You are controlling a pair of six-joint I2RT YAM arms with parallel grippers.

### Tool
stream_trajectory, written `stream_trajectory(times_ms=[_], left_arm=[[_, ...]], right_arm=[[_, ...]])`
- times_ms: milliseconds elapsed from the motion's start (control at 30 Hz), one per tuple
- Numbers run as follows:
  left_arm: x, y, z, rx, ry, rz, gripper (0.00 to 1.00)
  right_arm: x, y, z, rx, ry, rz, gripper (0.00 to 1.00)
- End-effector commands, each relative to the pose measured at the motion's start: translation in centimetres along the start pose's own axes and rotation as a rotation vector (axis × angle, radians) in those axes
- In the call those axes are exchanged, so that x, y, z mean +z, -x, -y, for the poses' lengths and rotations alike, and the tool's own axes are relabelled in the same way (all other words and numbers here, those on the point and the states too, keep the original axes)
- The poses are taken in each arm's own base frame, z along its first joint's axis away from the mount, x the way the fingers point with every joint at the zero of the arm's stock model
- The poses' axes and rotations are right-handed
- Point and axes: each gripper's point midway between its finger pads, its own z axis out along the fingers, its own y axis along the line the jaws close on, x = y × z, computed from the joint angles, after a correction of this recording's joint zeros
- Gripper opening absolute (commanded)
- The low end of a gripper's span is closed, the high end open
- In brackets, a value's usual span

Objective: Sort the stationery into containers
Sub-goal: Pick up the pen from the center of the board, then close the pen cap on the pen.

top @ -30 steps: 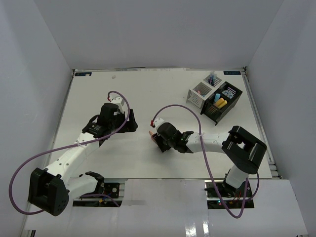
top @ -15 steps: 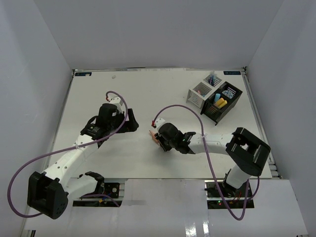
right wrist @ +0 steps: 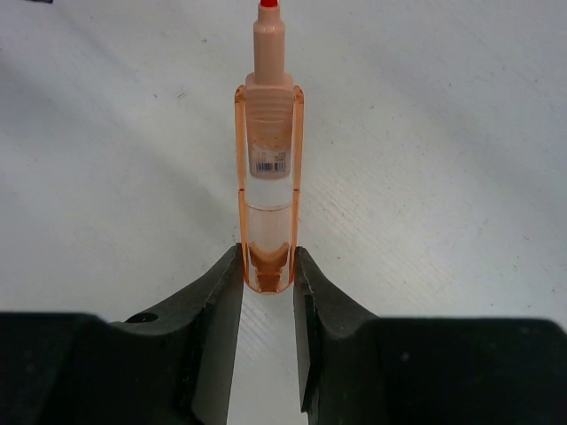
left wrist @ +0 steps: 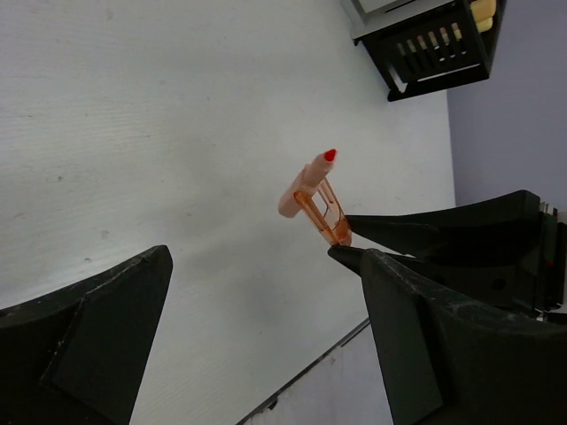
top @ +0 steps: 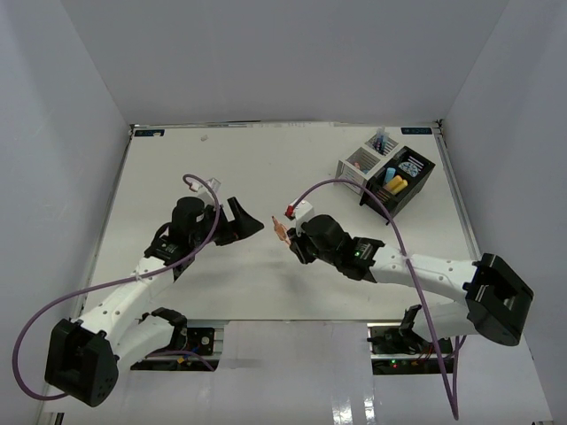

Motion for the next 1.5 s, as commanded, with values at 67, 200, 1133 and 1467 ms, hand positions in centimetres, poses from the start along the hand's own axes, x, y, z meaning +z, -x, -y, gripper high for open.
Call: stream_trajectory(times_ms=[67,200,1133,1467], left_arm=[[-0.9,1.3,3.6,-0.076,-0.161,0.054,0.98],[-1.1,0.4,4.6,-0.184,-0.225,0.011,0.98],[0.1,-0.1,5.6,-0.795,-0.430,-0.042,0.94],[0.0,2.4,6.2,-0.845,-0.434,0.035,0.94]], right_arm=[[-1.6,1.1,0.5,-0.011,-0.016,0.058,0.22],[-2.1,1.9,0.7,-0.013,-0.027,0.081,0.21],[-3.6,8.7,-0.2,-0.014,-0.004,0.185,0.20],[-3.2,9.7,-1.2,0.002,0.043,0.206,0.19]])
